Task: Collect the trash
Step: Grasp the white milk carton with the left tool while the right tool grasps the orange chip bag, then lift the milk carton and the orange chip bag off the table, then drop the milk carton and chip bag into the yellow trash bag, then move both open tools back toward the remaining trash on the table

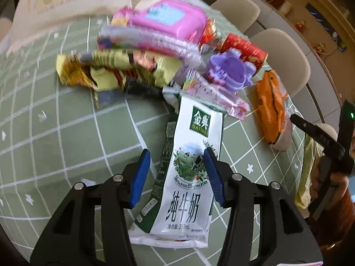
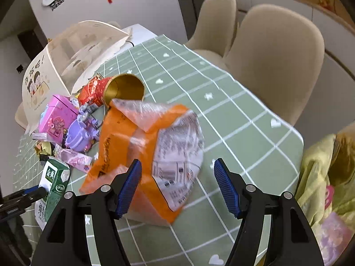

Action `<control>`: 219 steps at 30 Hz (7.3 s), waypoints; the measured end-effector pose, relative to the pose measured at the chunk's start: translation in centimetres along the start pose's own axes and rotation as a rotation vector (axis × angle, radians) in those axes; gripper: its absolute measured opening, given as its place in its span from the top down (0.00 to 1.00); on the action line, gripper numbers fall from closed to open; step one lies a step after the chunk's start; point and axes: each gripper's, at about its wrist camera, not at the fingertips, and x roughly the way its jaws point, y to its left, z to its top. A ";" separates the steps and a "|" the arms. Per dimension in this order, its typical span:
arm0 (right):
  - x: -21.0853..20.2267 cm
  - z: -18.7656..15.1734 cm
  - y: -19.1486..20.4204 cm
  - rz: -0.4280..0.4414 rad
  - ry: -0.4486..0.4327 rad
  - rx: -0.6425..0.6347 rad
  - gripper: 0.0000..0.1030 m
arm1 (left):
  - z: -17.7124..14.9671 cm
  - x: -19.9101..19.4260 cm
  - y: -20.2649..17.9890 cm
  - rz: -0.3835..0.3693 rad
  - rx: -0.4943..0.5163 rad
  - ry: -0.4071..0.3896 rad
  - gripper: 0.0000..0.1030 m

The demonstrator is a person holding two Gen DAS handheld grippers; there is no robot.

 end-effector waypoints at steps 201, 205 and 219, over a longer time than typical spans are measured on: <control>-7.6 -2.5 6.7 0.104 -0.050 -0.247 0.53 | 2.9 -8.1 3.2 0.021 -0.010 -0.333 0.48; -6.2 -2.1 7.9 0.035 -0.015 -0.261 0.53 | 7.8 -6.0 4.9 0.013 0.042 -0.320 0.48; -1.5 -0.8 7.8 -0.039 0.086 -0.148 0.53 | 17.9 4.7 10.9 -0.076 -0.033 -0.052 0.83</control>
